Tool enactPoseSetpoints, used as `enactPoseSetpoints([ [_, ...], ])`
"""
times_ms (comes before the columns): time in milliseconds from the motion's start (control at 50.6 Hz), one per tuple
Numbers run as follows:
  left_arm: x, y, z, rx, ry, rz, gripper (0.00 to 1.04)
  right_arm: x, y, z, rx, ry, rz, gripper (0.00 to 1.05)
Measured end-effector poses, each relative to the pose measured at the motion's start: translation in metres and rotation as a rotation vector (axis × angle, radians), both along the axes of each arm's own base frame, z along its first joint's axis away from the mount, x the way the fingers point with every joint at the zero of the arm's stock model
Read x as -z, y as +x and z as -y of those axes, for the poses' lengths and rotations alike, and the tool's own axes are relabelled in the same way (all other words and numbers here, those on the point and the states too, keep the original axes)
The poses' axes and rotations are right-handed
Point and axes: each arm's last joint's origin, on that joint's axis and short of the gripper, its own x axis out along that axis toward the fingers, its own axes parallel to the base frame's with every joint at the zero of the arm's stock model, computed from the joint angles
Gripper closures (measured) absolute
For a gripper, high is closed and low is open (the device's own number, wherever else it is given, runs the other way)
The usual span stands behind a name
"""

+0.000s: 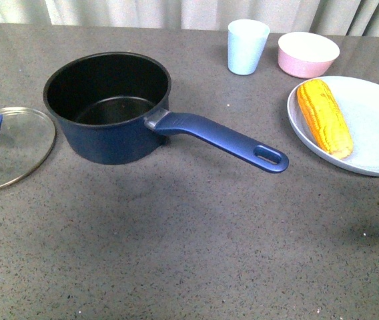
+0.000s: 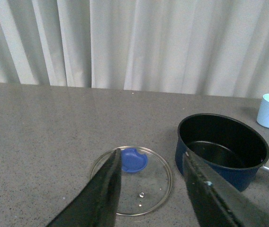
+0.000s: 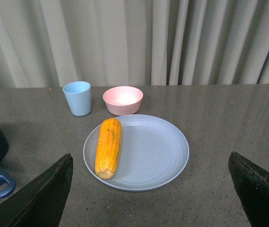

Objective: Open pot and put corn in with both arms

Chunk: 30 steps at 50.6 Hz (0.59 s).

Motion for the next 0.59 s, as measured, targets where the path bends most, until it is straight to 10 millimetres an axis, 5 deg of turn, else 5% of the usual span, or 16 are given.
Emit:
enactPoseSetpoints([
  [257,0.000,0.000,0.000,0.000,0.002,0.000,0.07,0.000,0.000,0.000,0.000,0.000,0.000,0.09],
  [415,0.000,0.000,0.000,0.000,0.002,0.000,0.09,0.000,0.000,0.000,-0.006,0.005,-0.011,0.09],
  [494,0.000,0.000,0.000,0.001,0.003,0.000,0.09,0.002,0.004,0.001,-0.022,0.221,-0.410,0.09],
  [593,0.000,0.000,0.000,0.000,0.003,0.000,0.09,0.000,0.015,0.005,0.019,0.317,-0.553,0.09],
])
